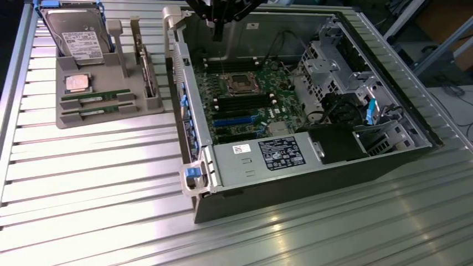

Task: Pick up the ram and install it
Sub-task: 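Reach for the ram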

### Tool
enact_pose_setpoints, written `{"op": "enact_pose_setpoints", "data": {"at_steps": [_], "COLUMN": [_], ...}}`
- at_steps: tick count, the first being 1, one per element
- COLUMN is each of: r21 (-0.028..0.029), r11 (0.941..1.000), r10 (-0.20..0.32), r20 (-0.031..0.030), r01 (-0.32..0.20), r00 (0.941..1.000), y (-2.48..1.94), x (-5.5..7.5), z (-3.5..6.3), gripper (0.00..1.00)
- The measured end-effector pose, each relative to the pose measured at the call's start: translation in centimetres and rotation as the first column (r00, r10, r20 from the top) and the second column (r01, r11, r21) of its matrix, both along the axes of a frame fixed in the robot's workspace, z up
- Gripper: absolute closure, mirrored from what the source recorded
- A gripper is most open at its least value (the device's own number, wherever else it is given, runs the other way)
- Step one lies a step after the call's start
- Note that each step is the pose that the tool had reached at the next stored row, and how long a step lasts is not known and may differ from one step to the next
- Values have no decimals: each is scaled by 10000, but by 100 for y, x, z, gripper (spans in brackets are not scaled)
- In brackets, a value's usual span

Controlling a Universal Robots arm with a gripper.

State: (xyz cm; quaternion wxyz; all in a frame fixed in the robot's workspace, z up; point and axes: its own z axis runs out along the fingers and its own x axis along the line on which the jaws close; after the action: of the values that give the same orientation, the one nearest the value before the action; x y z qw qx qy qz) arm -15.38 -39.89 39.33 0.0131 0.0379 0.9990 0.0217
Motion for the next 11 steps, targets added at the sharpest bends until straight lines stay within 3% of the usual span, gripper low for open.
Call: {"op": "enact_pose_setpoints", "data": {"at_steps": [11], "r21": [0], "r11": [10000], "r10": [0], "r20": [0], "r01": [0], "r00": [10000], "y": [0], "x": [-34], "z": [0], "gripper": [90]}}
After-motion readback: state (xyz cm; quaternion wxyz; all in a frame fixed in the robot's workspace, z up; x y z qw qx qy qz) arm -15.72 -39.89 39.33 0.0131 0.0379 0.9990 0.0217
